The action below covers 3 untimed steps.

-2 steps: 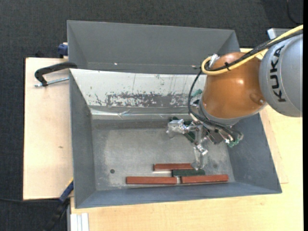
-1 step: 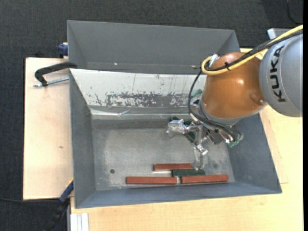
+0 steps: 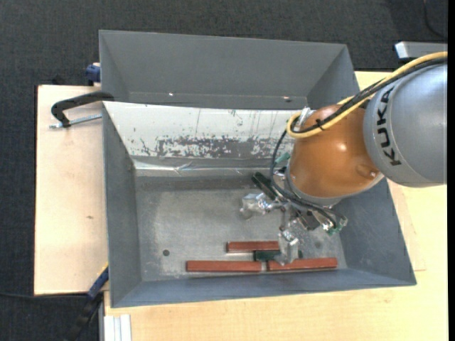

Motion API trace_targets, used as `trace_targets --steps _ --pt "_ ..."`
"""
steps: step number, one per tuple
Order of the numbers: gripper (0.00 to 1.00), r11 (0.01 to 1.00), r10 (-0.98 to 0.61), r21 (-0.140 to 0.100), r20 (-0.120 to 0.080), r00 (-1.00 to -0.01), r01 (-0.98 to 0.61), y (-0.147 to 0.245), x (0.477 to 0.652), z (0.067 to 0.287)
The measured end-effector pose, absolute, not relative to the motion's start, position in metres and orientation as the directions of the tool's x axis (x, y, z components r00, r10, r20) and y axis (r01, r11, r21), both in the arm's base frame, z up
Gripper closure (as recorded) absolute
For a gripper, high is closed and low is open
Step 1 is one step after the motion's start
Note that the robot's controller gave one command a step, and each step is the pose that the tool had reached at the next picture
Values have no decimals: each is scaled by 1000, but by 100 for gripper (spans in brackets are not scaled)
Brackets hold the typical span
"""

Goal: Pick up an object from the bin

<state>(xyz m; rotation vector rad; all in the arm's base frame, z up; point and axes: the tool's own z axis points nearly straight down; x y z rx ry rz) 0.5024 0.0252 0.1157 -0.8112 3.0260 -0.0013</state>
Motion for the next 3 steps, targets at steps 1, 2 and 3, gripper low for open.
trace_targets --steps 1,2,3 --pt "100 779 -627 0 3 -779 -627 12 505 73" --pt "100 779 -627 0 2 -779 -627 12 505 73" --pt "100 792 -611 -8 -12 -792 -610 6 504 261"
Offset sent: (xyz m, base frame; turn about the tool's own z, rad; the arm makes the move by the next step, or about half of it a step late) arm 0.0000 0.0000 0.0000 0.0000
